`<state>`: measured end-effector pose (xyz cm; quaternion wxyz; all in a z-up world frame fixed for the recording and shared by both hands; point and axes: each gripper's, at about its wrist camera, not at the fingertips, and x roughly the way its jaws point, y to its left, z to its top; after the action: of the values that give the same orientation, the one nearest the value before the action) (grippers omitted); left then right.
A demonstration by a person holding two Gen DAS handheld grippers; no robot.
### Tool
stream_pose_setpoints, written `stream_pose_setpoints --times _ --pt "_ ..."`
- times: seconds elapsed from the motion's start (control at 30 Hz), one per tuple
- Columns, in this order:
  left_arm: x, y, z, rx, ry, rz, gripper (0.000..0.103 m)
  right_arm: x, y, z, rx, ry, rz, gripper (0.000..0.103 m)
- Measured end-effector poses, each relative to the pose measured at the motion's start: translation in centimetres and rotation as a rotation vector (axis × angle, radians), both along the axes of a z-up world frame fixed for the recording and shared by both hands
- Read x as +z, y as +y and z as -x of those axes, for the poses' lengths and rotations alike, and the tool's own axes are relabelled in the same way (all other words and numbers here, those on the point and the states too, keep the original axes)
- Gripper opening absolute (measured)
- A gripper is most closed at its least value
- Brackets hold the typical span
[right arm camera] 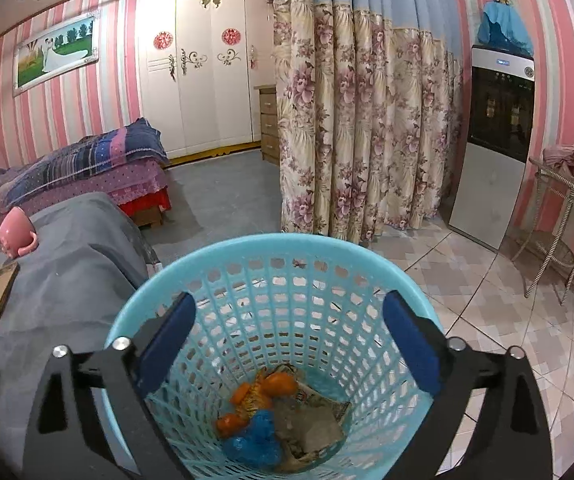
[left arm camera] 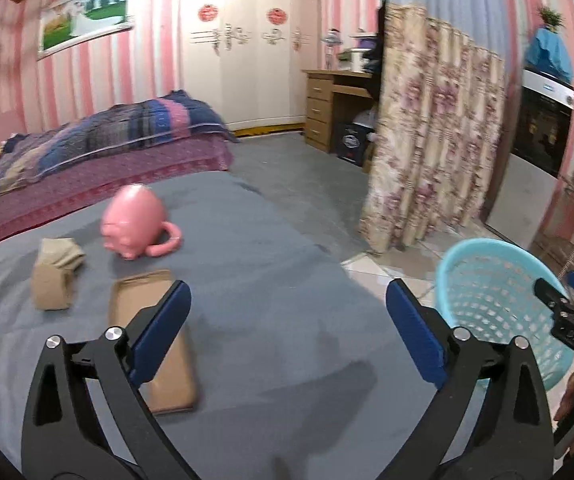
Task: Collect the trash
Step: 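Move both open tools back over the table, then grasp the brown cardboard tube with the left tool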
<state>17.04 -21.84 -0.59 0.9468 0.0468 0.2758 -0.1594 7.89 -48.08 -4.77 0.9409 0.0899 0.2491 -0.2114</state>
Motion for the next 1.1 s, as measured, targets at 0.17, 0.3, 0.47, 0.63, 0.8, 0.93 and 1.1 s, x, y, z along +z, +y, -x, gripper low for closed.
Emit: stream_pose_setpoints --times 0.17,0.3,0.47,0.63,0.8,0.93,1.1 --pt "-0.2 4.3 -1.5 0.097 0.001 -0.013 0.097 0.8 2.2 -1.2 0.045 -0.001 0.000 0.093" --pt "-0.8 8.0 -3.7 0.174 0.029 -0.038 0.097 1.5 5.3 -3.3 0.109 -0.004 -0.008 0.094" --pt "-1.7 13.8 -6.1 0.307 0.045 -0.044 0.097 2.1 10.0 -7.4 0.191 -0.009 -0.031 0.094" --pt "-2.9 19.2 -8.5 0.398 0.088 -0.002 0.097 2.3 14.7 -11.4 0.280 0.009 -0.024 0.094" --pt "-4.2 21.6 -11.2 0.416 0.153 0.037 0.097 1.2 19.2 -14.8 0.347 0.056 -0.018 0.094" --pt "-5.4 22.5 -13.0 0.407 0.218 0.076 0.092 0.1 20.5 -15.7 0.385 0.110 -0.008 0.094" --pt "-6.9 23.3 -14.6 0.362 0.300 0.129 0.053 -0.1 20.3 -15.9 0.390 0.121 -0.039 0.094"
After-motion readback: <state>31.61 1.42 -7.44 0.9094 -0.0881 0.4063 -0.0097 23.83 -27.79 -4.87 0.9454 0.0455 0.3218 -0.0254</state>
